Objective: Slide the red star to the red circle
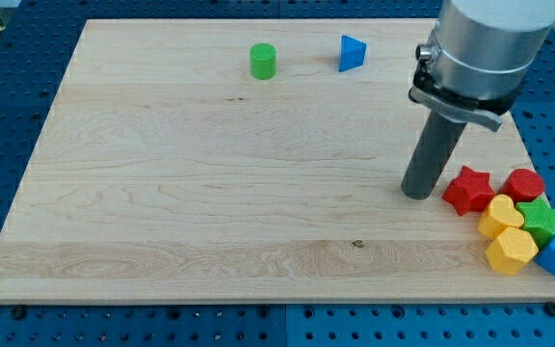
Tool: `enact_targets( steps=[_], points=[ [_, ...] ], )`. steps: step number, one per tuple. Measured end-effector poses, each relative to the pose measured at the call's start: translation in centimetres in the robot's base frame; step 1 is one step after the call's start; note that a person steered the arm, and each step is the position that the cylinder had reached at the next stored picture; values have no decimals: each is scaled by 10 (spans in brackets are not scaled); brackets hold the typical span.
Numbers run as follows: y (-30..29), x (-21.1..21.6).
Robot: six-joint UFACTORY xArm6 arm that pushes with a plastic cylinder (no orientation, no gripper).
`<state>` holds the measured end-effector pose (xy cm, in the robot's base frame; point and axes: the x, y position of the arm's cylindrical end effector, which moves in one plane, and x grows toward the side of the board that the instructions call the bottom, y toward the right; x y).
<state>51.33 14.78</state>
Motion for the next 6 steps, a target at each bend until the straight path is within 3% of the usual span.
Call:
enact_targets(
  steps=[6],
  points=[
    [71, 5]
  ],
)
